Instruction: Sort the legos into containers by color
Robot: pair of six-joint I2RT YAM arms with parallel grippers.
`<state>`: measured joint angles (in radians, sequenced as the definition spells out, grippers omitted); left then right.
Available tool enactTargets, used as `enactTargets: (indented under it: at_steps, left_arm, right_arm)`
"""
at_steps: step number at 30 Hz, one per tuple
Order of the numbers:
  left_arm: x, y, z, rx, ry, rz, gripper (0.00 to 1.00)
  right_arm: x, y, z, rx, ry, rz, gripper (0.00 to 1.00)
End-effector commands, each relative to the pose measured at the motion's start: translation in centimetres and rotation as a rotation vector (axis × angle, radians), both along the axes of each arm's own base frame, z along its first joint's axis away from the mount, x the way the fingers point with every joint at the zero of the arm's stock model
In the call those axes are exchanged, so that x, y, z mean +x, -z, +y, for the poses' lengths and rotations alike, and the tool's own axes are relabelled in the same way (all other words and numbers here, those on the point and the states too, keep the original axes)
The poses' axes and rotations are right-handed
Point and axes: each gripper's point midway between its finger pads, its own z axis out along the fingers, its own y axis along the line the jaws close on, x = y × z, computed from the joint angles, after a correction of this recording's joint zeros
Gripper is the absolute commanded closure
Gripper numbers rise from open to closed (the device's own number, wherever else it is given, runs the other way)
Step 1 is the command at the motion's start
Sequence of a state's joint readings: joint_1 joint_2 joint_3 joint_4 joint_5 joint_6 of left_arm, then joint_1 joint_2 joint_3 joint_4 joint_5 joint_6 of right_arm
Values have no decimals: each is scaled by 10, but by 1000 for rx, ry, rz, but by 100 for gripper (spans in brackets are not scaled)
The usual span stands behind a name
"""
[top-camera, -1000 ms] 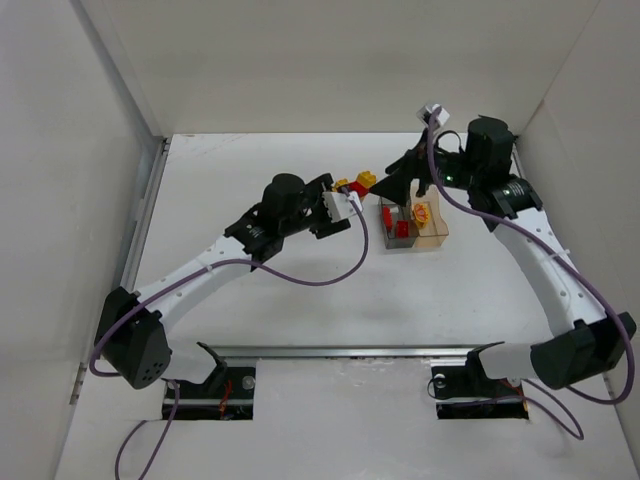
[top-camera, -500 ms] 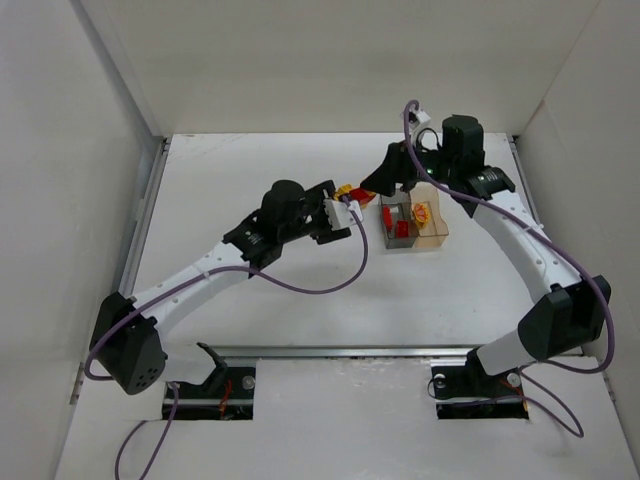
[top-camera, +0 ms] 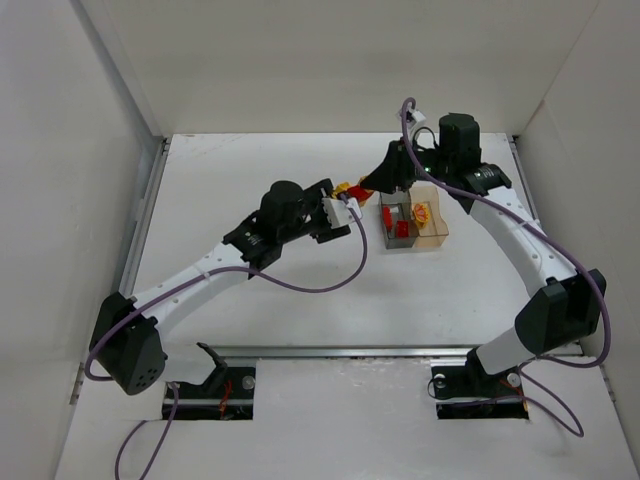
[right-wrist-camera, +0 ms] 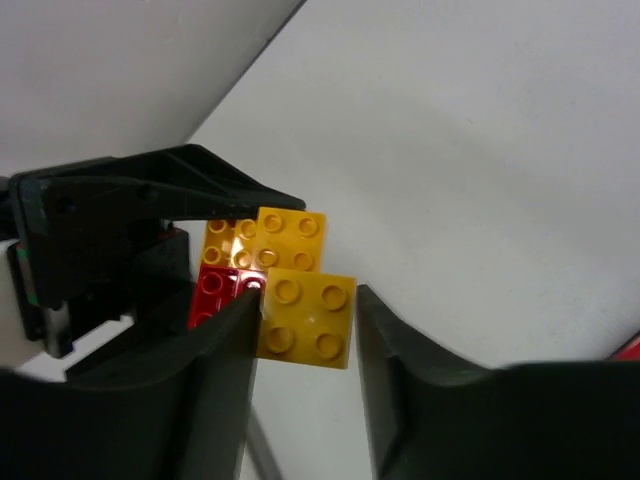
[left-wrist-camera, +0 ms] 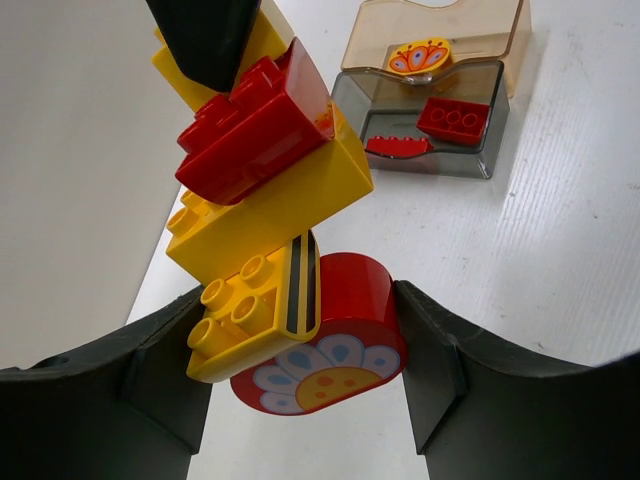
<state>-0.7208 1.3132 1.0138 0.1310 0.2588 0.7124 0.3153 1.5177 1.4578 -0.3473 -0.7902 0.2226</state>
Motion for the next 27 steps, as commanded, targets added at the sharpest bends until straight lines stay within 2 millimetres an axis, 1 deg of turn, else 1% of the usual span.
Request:
enactTargets:
  at_steps: [1, 3, 5, 7, 8, 9, 10, 12, 14, 16, 17, 20, 22, 23, 24, 27]
  left_arm:
    - [0, -36, -1, -95, -12, -71, 100]
    - [0, -36, -1, -96, -12, -71, 100]
    - [-1, -30, 0, -83, -12, -57, 100]
    - [-3, -27, -1, -79, -3, -49, 100]
    - [-4, -25, 0, -73, -3, -42, 100]
    - [-4, -25, 0, -73, -3, -42, 100]
    - [-5, -18, 1, -59, -4, -26, 100]
    - [-8, -14, 1, -57, 5, -6, 100]
    - [-10, -12, 0, -52, 16, 4, 100]
    - [-13, -5, 0, -41, 24, 21, 100]
    - [-15, -3, 0, -36, 32, 30, 100]
    - [-20, 2, -2, -33, 54, 59, 100]
    - [-23, 5, -3, -33, 62, 80, 100]
    - [-24, 9, -2, -27, 62, 87, 100]
    - [-26, 8, 0, -33, 59, 95, 100]
    - [-28, 8, -2, -40, 65, 105, 100]
  right_arm:
    - [-6, -13, 7, 28, -49, -29, 58]
    - [-8, -13, 8, 33, -60, -28, 74]
    - [-8, -13, 8, 33, -60, -28, 85]
    - [-6, -17, 7, 30, -46, -40, 92]
    - [-4, -17, 6, 30, -34, -33, 99]
    - [2, -16, 1, 23, -5, -35, 100]
    - [3, -15, 1, 25, 9, -23, 100]
    - [11, -25, -7, 45, 56, -36, 100]
    - [13, -30, -8, 65, 90, -35, 100]
    - [22, -29, -15, 60, 147, -25, 100]
    - [22, -33, -17, 59, 163, -37, 100]
    - [32, -37, -27, 62, 248, -38, 100]
    - [35, -40, -30, 63, 282, -42, 100]
    - [38, -40, -35, 60, 303, -44, 100]
    - [38, -36, -35, 61, 305, -28, 100]
    - [38, -36, -35, 61, 306, -28, 100]
